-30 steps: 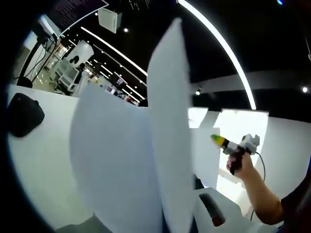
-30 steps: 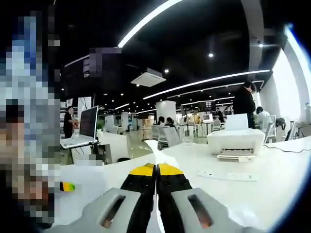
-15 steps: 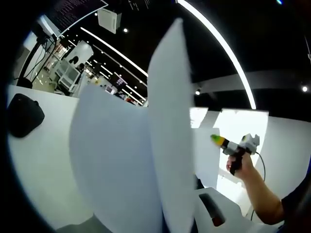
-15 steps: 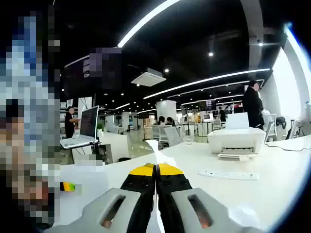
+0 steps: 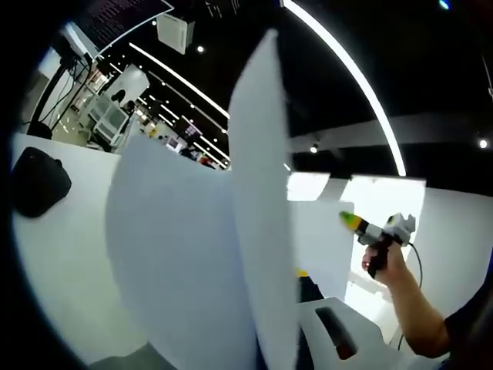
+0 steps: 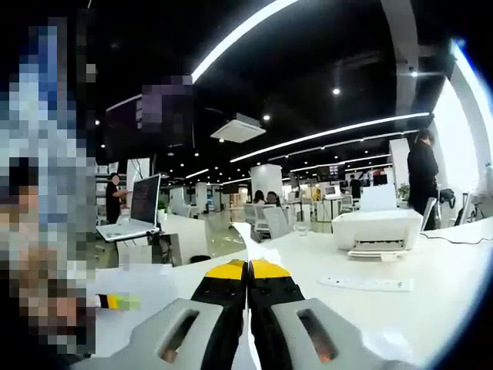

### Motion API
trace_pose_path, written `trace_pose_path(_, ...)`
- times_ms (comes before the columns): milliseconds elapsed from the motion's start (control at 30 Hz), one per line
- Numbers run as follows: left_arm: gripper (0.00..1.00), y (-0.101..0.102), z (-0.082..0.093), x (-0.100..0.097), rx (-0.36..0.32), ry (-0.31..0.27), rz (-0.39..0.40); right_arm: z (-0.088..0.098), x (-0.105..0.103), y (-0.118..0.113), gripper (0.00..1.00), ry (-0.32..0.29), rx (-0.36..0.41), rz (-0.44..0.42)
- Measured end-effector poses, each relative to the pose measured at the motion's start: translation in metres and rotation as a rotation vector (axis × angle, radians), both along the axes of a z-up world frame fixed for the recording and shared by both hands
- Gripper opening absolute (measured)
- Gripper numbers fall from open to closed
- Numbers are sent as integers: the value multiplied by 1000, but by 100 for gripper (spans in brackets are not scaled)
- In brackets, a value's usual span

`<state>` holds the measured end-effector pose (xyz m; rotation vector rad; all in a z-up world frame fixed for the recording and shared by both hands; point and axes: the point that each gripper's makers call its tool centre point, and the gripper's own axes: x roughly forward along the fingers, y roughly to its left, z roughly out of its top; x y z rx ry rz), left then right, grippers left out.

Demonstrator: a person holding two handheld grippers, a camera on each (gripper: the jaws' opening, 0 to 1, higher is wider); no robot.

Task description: Organize the stack of printing papers by aligning and flattening the scattered papers on the table

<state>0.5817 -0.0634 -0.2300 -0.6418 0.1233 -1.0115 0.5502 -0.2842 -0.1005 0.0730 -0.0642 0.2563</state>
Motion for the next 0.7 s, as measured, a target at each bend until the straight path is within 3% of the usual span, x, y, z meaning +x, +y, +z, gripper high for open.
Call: trace_pose_path(700, 6, -1, -1, 0, 7, -5, 3, 47, -25, 31, 0, -91, -38, 77)
